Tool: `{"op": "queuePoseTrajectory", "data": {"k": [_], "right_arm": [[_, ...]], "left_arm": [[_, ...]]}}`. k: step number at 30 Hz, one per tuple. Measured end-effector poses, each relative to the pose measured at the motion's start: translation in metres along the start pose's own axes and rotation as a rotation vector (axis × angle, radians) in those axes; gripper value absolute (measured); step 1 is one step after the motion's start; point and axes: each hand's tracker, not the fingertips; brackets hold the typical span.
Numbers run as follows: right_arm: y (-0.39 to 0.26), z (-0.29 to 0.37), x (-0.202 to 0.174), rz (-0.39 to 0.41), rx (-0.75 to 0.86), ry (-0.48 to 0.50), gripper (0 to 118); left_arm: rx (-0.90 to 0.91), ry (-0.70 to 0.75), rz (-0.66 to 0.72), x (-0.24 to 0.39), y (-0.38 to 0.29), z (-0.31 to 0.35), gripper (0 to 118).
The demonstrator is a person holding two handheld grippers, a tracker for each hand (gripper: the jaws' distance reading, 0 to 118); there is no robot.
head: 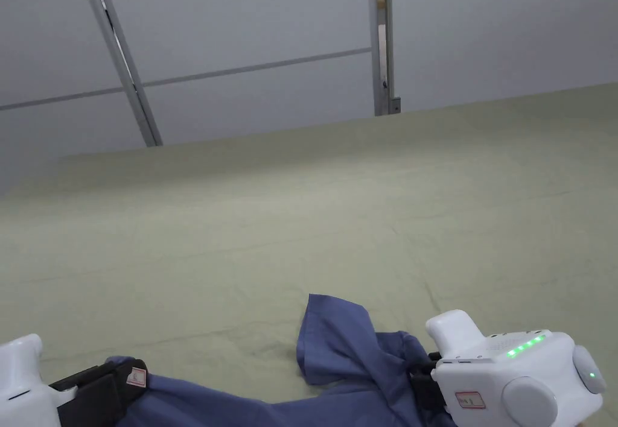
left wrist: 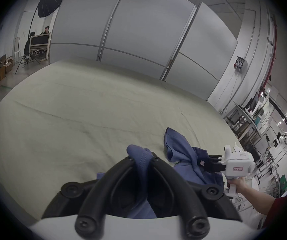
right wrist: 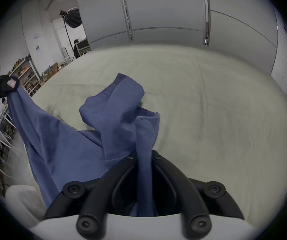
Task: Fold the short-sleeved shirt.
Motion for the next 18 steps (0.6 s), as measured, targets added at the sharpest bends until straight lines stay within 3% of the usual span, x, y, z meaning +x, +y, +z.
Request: {"op": "queuePoseTrajectory", "data": {"k": [1,3,4,5,7,8,11,16,18], "right_arm": [[-0.002,0.004,0.004,-0.061,0.027,0.036,10],[-0.004,0.023,0.015,-0.256,0.132,0.180,10],[0.000,0.059,0.003,-0.293,0.242,0.258,10],[0.000,0.078,-0.005,-0.324,0.291,0.245,10],[0.004,0.114,-0.022,-0.287,0.362,0.187,10],[0.018,0.111,-0.009,-0.310,0.354,0.178,10],[0.043,0.163,-0.022,-0.268,0.510,0.122,10],[0.101,0.250,-0.036,-0.187,0.779,0.053,10],[0.137,0.280,-0.035,-0.174,0.827,0.048,10]], "left_arm": [[-0.002,0.004,0.004,0.000,0.000,0.000,9],[-0.004,-0.005,0.025,-0.006,-0.002,0.002,9],[0.000,-0.009,0.037,-0.008,-0.002,0.006,9],[0.008,-0.013,0.051,-0.009,-0.002,0.009,9],[0.045,-0.007,0.071,-0.012,0.000,0.018,9],[0.080,-0.011,0.082,-0.012,0.003,0.026,9],[0.190,-0.009,0.082,0.002,0.020,0.056,9],[0.366,-0.007,-0.006,0.043,0.078,0.109,9],[0.395,-0.005,0.024,0.058,0.113,0.125,9]]}}
